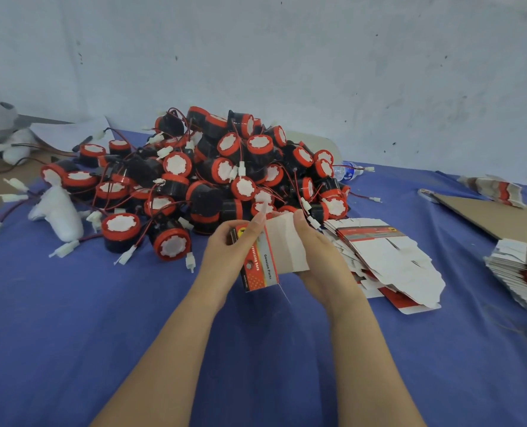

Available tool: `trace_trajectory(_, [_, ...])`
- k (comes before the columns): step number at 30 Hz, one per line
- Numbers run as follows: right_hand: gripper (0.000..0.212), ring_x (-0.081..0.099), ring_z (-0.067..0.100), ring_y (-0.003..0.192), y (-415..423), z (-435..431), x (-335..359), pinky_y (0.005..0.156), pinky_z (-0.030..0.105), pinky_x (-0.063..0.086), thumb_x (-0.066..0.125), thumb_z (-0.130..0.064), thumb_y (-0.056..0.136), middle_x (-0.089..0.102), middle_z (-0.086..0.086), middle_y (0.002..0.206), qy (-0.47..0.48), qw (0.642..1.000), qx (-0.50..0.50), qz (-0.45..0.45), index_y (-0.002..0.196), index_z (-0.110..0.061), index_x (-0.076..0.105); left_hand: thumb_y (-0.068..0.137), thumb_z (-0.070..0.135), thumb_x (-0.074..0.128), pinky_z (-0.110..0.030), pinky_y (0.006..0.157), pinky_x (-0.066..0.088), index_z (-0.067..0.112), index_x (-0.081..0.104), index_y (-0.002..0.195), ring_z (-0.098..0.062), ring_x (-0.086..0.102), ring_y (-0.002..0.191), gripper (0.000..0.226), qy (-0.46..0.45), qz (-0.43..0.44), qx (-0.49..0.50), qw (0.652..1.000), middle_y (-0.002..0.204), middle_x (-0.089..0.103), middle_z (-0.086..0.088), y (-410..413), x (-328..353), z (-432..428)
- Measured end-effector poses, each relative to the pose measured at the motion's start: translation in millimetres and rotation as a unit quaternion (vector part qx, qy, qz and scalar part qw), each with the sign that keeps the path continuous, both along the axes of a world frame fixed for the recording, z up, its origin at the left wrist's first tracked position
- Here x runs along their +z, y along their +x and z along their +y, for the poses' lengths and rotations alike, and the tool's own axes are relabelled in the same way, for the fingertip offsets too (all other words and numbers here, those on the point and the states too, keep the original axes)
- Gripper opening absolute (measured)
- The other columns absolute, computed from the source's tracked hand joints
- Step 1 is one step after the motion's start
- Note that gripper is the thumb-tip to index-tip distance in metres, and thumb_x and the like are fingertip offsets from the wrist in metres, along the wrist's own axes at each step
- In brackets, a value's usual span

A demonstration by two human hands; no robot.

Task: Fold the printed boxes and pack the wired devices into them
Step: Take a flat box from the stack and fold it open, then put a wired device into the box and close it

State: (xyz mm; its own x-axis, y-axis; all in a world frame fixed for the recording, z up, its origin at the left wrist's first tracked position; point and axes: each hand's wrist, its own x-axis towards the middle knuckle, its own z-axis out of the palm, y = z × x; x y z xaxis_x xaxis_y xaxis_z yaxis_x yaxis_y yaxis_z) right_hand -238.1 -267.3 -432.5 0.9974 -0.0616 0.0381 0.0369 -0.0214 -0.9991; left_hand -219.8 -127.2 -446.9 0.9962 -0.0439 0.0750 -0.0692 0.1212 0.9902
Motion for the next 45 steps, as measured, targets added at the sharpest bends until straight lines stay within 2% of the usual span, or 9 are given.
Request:
trace_trajectory(6, [0.052, 0.048, 0.015, 0.062, 6.6, 4.5, -11.8, 0.056, 0.024, 0.04, 0.04, -0.053, 0.097, 0.049, -0.006, 0.057, -0.105, 0.984, -0.145, -0.01, 0.064, -0.013, 0.045, 0.049, 0.074, 0.062, -0.032, 0.073, 0.058, 0.025, 0.07, 0.099, -0.017, 0.072, 0.088, 0.071, -0.074, 0.069, -0.107, 0.989, 0.097, 0.074, -0.003, -7.9, 7.7, 0.5])
trace_trajectory(12, [0.046, 0.049, -0.005, 0.031, 11.8, 21.7, -5.9, 0.037, 0.006, 0.037, 0.04, -0.023, 0.103, 0.05, 0.003, 0.056, 0.088, 0.988, -0.083, 0.091, 0.062, -0.005, 0.05, 0.065, 0.07, 0.059, -0.034, 0.064, 0.057, 0.028, 0.076, 0.1, -0.021, 0.071, 0.092, 0.057, -0.247, 0.122, -0.201, 0.94, 0.105, 0.073, -0.004, -11.0, 12.1, 11.6])
trace_trajectory(16, [0.049, 0.069, 0.018, 0.075, 11.7, 30.5, -5.6, 0.067, 0.028, 0.053, 0.039, -0.053, 0.097, 0.072, 0.007, 0.089, 0.426, 0.903, -0.01, 0.056, 0.094, -0.013, 0.068, 0.083, 0.063, 0.047, -0.034, 0.071, 0.058, 0.025, 0.078, 0.095, -0.018, 0.071, 0.092, 0.051, -0.399, 0.063, -0.177, 0.898, 0.101, 0.074, 0.001, -9.3, 26.2, 21.0])
trace_trajectory(20, [0.027, 0.067, 0.013, 0.077, 24.0, 58.7, -14.3, 0.07, 0.026, 0.056, 0.051, -0.039, 0.097, 0.072, 0.004, 0.097, 0.029, 0.997, -0.077, -0.014, 0.102, -0.016, 0.065, 0.095, 0.062, 0.034, -0.037, 0.086, 0.056, 0.026, 0.069, 0.113, -0.019, 0.064, 0.113, 0.053, -0.566, -0.063, -0.05, 0.82, 0.118, 0.069, 0.002, 0.1, 40.6, 45.8])
trace_trajectory(23, [0.021, 0.06, 0.008, 0.098, 38.5, 106.3, -21.0, 0.081, 0.021, 0.05, 0.057, -0.024, 0.093, 0.067, 0.004, 0.111, -0.27, 0.957, 0.013, -0.103, 0.113, -0.018, 0.06, 0.095, 0.064, 0.032, -0.031, 0.089, 0.054, 0.026, 0.058, 0.13, -0.017, 0.063, 0.115, 0.057, -0.599, -0.08, -0.006, 0.797, 0.128, 0.064, 0.003, 4.0, 40.9, 57.6])
trace_trajectory(27, [0.037, 0.047, 0.03, 0.128, 42.9, 159.4, -30.0, 0.105, 0.044, 0.042, 0.04, -0.012, 0.101, 0.049, 0.015, 0.139, -0.21, 0.976, 0.03, -0.055, 0.137, -0.008, 0.043, 0.093, 0.064, 0.039, -0.032, 0.09, 0.052, 0.025, 0.054, 0.135, -0.018, 0.063, 0.113, 0.059, -0.626, -0.059, -0.001, 0.778, 0.129, 0.063, 0.003, 5.7, 36.9, 61.5])
trace_trajectory(33, [0.034, 0.061, 0.023, 0.102, 39.5, 125.0, -25.2, 0.078, 0.033, 0.05, 0.056, -0.022, 0.093, 0.064, 0.005, 0.114, -0.329, 0.937, 0.015, -0.116, 0.125, -0.018, 0.047, 0.086, 0.068, 0.045, -0.028, 0.079, 0.052, 0.025, 0.048, 0.14, -0.017, 0.065, 0.092, 0.069, -0.623, -0.022, -0.029, 0.781, 0.116, 0.061, 0.002, 8.8, 30.0, 56.4])
trace_trajectory(38, [0.016, 0.054, 0.007, 0.056, 23.2, 29.6, -2.1, 0.049, 0.02, 0.043, 0.062, -0.039, 0.081, 0.064, -0.006, 0.073, -0.031, 0.992, -0.105, -0.056, 0.092, -0.028, 0.066, 0.095, 0.059, 0.034, -0.027, 0.078, 0.058, 0.021, 0.063, 0.117, -0.015, 0.069, 0.101, 0.053, -0.533, -0.009, -0.063, 0.844, 0.113, 0.071, 0.001, 8.0, 27.5, 27.8])
trace_trajectory(45, [0.032, 0.057, 0.006, 0.052, 1.9, -28.0, 8.5, 0.043, 0.017, 0.043, 0.055, -0.048, 0.093, 0.066, -0.001, 0.083, 0.348, 0.895, -0.276, -0.047, 0.097, -0.018, 0.063, 0.089, 0.028, 0.061, -0.02, 0.078, 0.056, 0.012, 0.064, 0.109, -0.009, 0.068, 0.099, 0.026, -0.304, 0.041, -0.074, 0.949, 0.104, 0.073, 0.002, 10.9, -3.6, -6.1])
